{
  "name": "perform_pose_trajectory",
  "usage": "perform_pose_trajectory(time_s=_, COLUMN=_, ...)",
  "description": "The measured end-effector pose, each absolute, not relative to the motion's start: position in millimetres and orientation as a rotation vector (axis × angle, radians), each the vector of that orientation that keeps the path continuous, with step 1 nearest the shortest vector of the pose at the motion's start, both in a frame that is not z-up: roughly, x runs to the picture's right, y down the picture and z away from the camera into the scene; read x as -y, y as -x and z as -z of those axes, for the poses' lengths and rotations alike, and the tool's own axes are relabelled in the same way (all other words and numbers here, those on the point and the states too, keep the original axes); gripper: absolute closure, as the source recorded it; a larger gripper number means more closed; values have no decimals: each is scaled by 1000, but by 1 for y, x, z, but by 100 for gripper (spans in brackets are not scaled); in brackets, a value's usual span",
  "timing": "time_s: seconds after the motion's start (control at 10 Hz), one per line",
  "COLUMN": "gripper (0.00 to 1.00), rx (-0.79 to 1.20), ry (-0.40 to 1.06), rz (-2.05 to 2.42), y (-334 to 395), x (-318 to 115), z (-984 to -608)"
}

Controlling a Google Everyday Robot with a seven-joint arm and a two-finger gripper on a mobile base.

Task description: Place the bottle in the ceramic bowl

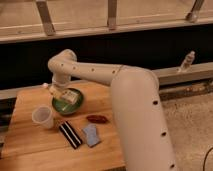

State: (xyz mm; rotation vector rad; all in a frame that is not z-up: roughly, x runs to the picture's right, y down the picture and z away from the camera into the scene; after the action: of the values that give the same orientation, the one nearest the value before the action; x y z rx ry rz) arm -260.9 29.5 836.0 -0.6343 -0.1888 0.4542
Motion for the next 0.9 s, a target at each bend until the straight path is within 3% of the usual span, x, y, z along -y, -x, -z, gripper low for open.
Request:
perform_pose_trajectory(time_s=0.6, gripper=99, rx=131, ry=644, rz=-509, y=260, x=-41, z=-871)
perform_pose_trajectory(time_s=0.7, gripper=95, rx=129, ry=643, rz=-511, y=258, x=-41, z=-872)
perform_pose_trajectory(time_s=0.9, gripper=73, rx=131, ry=644, rz=-507, y=261, x=-42, z=-872)
